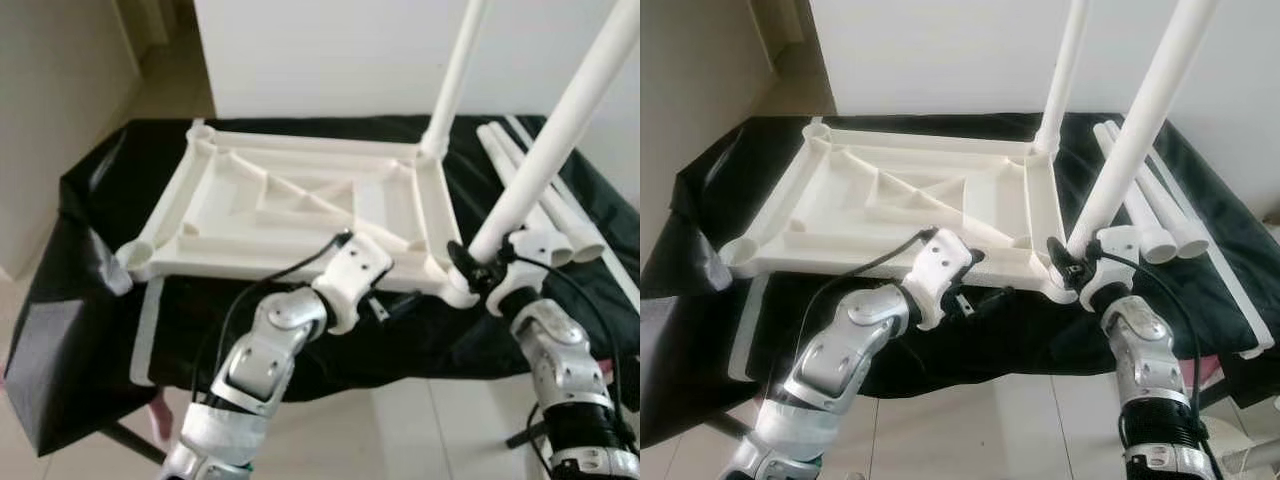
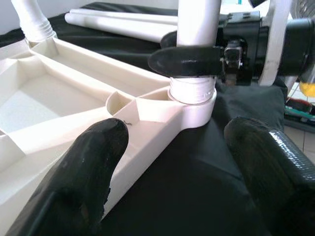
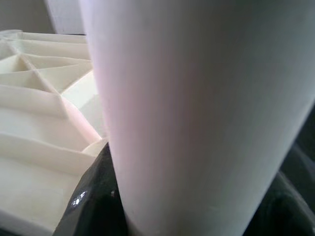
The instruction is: Building children table
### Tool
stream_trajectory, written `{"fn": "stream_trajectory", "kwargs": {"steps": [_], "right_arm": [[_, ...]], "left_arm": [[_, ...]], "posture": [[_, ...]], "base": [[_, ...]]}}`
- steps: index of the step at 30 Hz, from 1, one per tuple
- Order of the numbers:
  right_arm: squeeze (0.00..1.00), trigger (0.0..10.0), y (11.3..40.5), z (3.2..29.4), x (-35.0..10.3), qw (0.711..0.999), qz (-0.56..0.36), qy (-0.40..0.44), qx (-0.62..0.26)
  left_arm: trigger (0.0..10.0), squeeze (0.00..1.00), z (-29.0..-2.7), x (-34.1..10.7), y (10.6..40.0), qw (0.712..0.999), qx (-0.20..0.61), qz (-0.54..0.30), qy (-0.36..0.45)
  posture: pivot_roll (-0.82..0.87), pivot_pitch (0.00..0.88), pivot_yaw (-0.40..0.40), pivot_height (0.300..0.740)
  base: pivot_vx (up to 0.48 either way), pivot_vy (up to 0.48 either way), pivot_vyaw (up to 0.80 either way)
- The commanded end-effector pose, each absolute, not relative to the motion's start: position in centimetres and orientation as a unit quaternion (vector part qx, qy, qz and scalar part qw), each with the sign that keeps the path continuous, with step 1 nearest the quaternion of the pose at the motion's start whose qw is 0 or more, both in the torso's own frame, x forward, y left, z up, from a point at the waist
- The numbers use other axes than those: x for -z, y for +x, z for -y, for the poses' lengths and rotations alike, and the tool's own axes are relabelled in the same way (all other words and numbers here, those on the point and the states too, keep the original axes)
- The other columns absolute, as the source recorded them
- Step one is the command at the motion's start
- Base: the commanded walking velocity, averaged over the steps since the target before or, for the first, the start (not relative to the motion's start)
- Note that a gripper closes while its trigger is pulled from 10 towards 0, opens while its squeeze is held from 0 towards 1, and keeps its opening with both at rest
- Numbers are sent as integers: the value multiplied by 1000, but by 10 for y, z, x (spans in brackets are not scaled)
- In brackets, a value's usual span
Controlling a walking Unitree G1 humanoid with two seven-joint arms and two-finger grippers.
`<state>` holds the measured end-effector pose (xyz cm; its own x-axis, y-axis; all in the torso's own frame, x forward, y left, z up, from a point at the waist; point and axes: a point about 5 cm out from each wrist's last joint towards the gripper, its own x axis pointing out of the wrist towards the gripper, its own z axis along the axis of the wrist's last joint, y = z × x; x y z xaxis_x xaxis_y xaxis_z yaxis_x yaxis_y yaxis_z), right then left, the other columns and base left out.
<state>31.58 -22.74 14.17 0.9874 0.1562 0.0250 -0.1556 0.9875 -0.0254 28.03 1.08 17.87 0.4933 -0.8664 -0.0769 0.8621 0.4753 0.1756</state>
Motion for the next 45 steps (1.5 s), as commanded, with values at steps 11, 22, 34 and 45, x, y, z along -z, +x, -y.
{"fn": "stream_trajectory", "kwargs": {"steps": [11,22,34,45], "right_arm": [[0,10000,302,205,-120,987,-33,49,151],[0,10000,299,184,-124,975,-20,85,203],[227,10000,299,177,-134,978,-5,93,186],[1000,10000,293,179,-149,987,43,74,135]], "left_arm": [[10000,0,-20,-182,293,898,432,21,82],[10000,0,-25,-184,293,900,428,21,80],[10000,0,-29,-188,294,905,419,25,76],[10000,0,-34,-188,296,907,414,28,79]], "posture": [[-115,60,-15,740],[-101,60,0,740],[-90,56,3,740],[-91,51,7,740]], "base": [[0,0,0],[0,0,0],[0,0,0],[0,0,0]]}}
